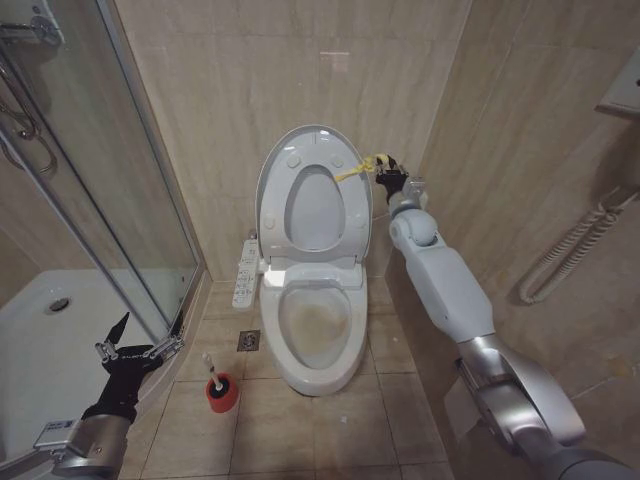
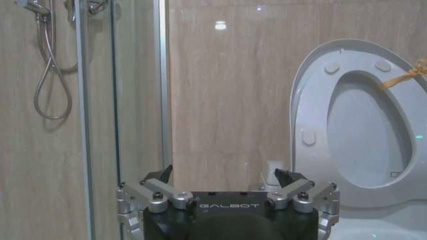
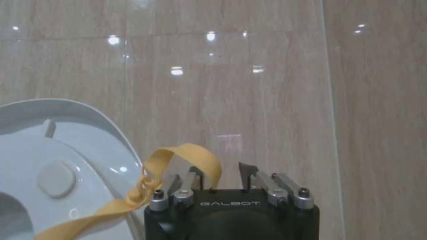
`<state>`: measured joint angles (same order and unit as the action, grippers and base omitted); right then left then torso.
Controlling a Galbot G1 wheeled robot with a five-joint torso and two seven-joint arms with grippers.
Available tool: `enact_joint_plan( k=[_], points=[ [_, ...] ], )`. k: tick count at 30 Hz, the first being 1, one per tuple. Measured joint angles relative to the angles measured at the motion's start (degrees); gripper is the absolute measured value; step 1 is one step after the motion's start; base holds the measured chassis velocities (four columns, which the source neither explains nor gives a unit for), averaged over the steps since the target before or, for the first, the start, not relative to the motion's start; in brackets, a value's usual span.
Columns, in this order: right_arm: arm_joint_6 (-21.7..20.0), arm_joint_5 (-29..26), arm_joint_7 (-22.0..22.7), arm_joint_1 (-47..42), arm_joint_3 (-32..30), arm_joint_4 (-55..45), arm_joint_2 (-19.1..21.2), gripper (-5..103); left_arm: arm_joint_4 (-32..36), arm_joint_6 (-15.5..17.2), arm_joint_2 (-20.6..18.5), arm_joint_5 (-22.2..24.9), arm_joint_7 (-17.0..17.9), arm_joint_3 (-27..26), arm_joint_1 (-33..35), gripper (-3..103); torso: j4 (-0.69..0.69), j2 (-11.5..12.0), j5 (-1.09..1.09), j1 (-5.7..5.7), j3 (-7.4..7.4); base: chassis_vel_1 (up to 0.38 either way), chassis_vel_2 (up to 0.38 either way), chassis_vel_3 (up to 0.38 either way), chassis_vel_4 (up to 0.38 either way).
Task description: Open the toilet lid, clean the toilet bowl with a toilet brush, close the toilet lid, and flush.
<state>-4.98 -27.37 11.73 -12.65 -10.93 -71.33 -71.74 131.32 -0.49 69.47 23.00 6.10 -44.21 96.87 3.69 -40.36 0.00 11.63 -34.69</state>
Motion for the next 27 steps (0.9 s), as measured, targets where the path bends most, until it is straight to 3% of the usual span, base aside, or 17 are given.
enact_joint_plan(
  k=[5,6,12,13,21,22,27],
  points=[
    [-0.54,-0.43,0.32,-2.37,0.13,-2.83,0.97,35,0.0,0.0,0.0,0.0,0.0,0.0,0.0,100,-0.02,0.0,0.0,0.0,0.0,0.0,0.0,0.0,0.0],
    [-0.67,-0.47,0.47,-3.0,0.13,-3.47,1.17,62,0.0,0.0,0.0,0.0,0.0,0.0,0.0,100,-0.02,0.0,0.0,0.0,0.0,0.0,0.0,0.0,0.0],
    [-1.39,-1.26,1.09,-6.05,-0.23,-7.02,2.37,62,0.0,0.0,0.0,0.0,0.0,0.0,0.0,100,-0.01,0.0,0.0,0.0,0.0,0.0,0.0,0.0,0.0],
    [-1.59,-1.59,1.26,-6.69,-0.47,-7.91,2.74,89,0.0,0.0,0.0,0.0,0.0,0.0,0.0,100,-0.02,0.0,0.0,0.0,0.0,0.0,0.0,0.0,0.0],
    [-2.89,-3.6,2.46,-10.32,-1.39,-13.08,4.49,89,0.0,0.0,0.0,0.0,0.0,0.0,0.0,100,-0.02,0.0,-0.01,0.0,0.0,0.0,0.0,0.0,0.0],
    [-3.1,-3.81,2.62,-11.28,-1.55,-14.15,4.85,100,0.0,0.0,0.0,0.0,0.0,0.0,0.0,100,-0.02,0.0,-0.01,0.0,0.0,0.0,0.0,0.0,0.0],
    [-4.23,-4.13,3.05,-17.14,-2.71,-19.57,6.44,100,0.0,0.0,0.0,0.0,0.0,0.0,0.0,100,-0.01,0.0,0.0,0.0,0.0,0.0,0.0,0.0,0.0]
  ],
)
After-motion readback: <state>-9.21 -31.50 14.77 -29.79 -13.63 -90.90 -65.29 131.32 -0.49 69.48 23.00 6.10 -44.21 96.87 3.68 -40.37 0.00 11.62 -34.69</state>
